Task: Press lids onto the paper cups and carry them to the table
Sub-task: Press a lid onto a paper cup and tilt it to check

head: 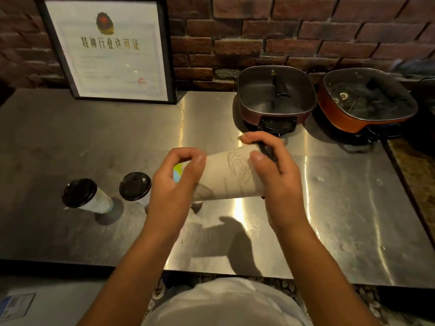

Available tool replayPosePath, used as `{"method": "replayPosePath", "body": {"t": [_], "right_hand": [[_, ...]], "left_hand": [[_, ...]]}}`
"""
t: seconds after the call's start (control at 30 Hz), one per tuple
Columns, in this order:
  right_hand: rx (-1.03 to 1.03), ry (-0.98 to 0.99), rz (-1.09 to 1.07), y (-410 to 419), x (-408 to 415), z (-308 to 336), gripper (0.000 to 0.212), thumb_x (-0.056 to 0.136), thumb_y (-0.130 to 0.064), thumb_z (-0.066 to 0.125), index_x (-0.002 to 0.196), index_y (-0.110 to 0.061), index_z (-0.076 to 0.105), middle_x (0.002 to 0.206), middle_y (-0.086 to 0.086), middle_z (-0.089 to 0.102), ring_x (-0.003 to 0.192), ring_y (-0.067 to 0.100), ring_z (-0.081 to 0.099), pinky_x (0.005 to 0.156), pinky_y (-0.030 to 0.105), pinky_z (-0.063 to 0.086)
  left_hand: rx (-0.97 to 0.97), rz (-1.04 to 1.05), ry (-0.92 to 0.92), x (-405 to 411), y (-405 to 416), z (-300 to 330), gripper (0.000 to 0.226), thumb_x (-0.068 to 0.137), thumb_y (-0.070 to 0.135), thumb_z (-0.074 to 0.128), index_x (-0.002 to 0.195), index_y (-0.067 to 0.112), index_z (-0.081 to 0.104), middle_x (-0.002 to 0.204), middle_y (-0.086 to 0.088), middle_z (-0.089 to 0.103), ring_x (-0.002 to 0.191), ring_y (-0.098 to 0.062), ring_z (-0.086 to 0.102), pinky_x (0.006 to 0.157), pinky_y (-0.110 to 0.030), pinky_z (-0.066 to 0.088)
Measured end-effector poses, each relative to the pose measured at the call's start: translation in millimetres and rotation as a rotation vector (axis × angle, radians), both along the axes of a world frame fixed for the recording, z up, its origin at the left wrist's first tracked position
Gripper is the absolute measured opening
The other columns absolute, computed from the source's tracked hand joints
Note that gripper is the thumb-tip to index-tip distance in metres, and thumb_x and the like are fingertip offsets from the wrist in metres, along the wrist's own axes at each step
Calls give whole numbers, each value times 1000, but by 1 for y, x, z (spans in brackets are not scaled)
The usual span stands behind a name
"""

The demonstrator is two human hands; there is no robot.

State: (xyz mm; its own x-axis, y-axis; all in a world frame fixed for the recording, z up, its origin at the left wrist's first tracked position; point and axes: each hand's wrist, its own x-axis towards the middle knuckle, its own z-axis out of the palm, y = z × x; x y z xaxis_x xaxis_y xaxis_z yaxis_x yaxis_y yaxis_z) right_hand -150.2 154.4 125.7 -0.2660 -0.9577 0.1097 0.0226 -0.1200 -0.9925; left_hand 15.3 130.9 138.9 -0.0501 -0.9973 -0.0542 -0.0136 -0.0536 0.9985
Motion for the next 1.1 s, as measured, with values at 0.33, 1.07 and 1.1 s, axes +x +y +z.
{"method": "replayPosePath", "body": {"t": [0.33,1.07,1.1], "right_hand": [[344,-308,89,-9,-7,8,21,96,-35,57,101,-30,76,98,-3,75,89,22,71,66,37,46],[-86,101,-10,5,2,-21,34,90,-35,60,122,-26,68,121,-3,67,111,16,66,78,26,58],[-148,191,19,8,3,-24,39,90,-37,60,127,-28,64,127,-4,64,116,17,64,83,28,59]], "left_hand": [[-658,-13,-374,3,9,-10,25,88,31,69,106,13,69,113,-13,66,104,-20,65,86,-17,52],[162,29,96,3,6,-30,14,97,33,64,94,30,78,96,5,74,92,-16,69,65,-30,56],[254,25,183,4,3,-31,18,99,27,61,93,27,78,92,1,75,88,-19,70,64,-32,55]]}}
